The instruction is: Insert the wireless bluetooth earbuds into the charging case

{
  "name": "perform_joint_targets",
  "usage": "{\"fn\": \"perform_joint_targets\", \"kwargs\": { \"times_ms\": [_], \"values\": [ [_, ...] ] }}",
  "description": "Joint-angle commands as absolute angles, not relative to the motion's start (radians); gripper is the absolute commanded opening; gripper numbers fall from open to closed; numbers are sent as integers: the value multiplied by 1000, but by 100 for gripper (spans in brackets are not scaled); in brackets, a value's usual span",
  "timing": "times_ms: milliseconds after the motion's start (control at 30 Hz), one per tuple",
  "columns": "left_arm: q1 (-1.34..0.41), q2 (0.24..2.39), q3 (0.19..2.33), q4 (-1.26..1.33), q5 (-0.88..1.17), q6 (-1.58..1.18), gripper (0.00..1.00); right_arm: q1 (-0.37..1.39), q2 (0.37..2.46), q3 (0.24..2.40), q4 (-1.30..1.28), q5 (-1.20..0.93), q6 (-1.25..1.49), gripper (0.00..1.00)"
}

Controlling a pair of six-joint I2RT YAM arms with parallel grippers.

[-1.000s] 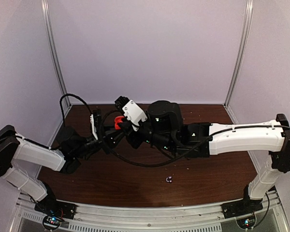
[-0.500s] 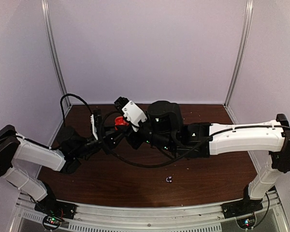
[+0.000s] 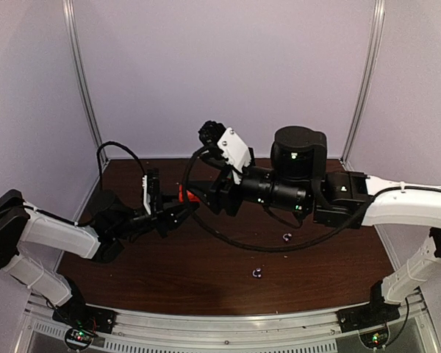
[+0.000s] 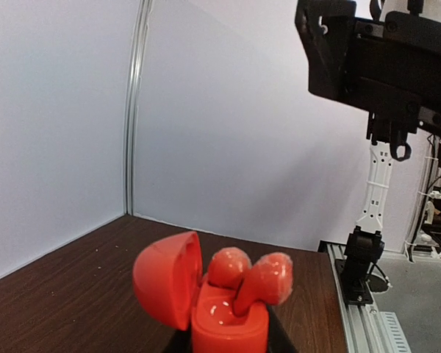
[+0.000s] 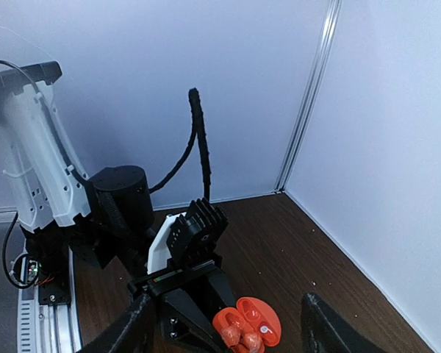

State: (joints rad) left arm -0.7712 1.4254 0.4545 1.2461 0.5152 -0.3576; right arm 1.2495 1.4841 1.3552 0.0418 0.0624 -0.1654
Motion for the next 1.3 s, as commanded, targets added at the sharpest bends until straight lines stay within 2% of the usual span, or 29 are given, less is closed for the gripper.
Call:
{"fn": "perform_joint_targets", "kwargs": {
  "times_ms": [0,133,333,567,833,1267],
  "values": [
    [-768,1407,497,1222,604,-332,0,1235,1406,1321,-61,-53,-224,66],
    [-767,1398,517,1162,666,-317,0,1231,1374,1327,-197,-90,-273,62],
    [-768,1400,543,1106,755,-310,0,1232,1388,1369,-376,-75,-352,62],
    [-769,1418,559,1097,782,-318,0,1232,1413,1394,-374,-6,-365,63],
    [-771,1424,560,1097,783,-313,0,1232,1458,1428,-338,126,-353,69],
    [-779,1425,564,1092,784,-298,0,1228,1505,1456,-331,163,-350,72]
  ]
}}
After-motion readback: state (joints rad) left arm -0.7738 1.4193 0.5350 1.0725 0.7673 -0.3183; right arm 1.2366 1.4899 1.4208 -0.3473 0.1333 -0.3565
